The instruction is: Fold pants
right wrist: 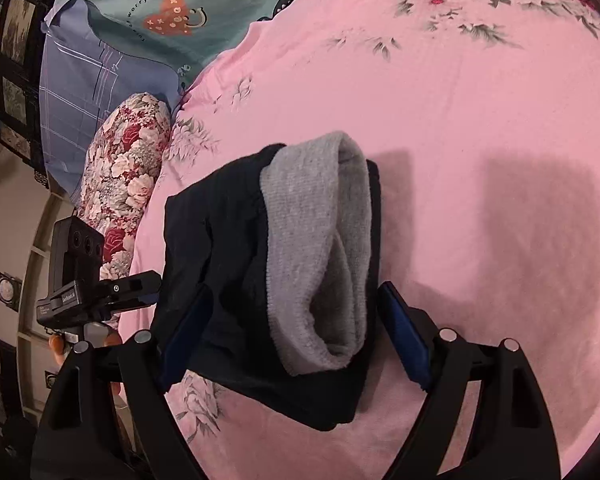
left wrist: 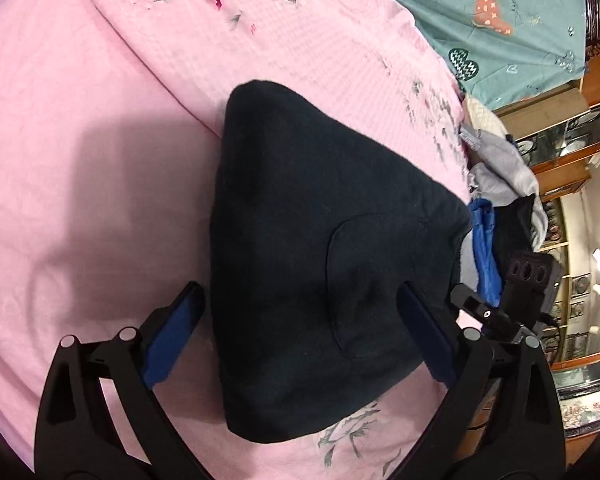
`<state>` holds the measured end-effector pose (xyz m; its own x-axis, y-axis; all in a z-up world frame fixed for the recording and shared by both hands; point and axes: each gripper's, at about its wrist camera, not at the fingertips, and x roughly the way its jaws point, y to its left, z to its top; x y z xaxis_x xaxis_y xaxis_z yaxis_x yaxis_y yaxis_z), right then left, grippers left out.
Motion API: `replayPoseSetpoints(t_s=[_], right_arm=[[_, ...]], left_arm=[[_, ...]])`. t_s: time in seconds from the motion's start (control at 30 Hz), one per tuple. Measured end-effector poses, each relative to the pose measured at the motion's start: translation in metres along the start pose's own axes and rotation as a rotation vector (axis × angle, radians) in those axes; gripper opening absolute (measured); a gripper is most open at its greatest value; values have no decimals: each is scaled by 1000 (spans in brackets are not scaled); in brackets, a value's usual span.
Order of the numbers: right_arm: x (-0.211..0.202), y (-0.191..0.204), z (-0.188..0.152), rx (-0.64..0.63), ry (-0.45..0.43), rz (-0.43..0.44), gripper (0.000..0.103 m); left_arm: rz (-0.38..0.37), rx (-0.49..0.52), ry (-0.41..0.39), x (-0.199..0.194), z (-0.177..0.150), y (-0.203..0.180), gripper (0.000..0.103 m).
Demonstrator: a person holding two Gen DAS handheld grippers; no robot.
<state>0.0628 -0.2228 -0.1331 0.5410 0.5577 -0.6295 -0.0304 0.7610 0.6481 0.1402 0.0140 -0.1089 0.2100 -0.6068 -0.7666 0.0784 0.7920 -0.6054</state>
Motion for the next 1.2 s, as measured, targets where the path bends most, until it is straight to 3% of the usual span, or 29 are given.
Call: replayPoseSetpoints(t_s=[0.07,0.1,0.27,0.3,0.37,0.4,0.47,0.53,0.7,0.77,0.9,0.97,1.03,1.2], right_arm=[[1,2,-2,-26,0,4,84],[2,3,-1,-32,1,7,84],[10,1,2,-34,1,1,71],[12,2,2,-37,-4,3,70],[16,6,0,-68,-16,-28,63],[17,6,0,-65,-19,-45,59],[16,8,-1,-59,-26,-71,45],[13,15,-1,-74,-21,-78,36],[-14,67,2,-223,-102,-110,34],[-27,95,11,-315,-163,-131,34],[-42,140,47,-399,-250,-91,34],[-40,162,68,-438,-302,-95,34],[-31,177,88,-479,-350,-97,35],[32,175,151,-488,-359,-72,36]], left_arm=[[-20,3,0,2,3,1,97],[-37,13,8,5,3,-1,91],[-88,89,-32,18,0,-12,90],[-68,93,-44,17,-2,-15,78],[11,91,-56,15,-5,-17,41],[-5,61,-62,11,-6,-15,34],[4,80,-109,-1,-12,-23,31],[81,163,-183,-18,-22,-46,29],[126,279,-396,-83,-18,-91,27],[122,310,-467,-109,-4,-103,27],[152,324,-597,-144,42,-107,27],[183,310,-651,-146,70,-102,27],[200,322,-681,-138,97,-92,34],[265,174,-610,-76,167,-23,35]])
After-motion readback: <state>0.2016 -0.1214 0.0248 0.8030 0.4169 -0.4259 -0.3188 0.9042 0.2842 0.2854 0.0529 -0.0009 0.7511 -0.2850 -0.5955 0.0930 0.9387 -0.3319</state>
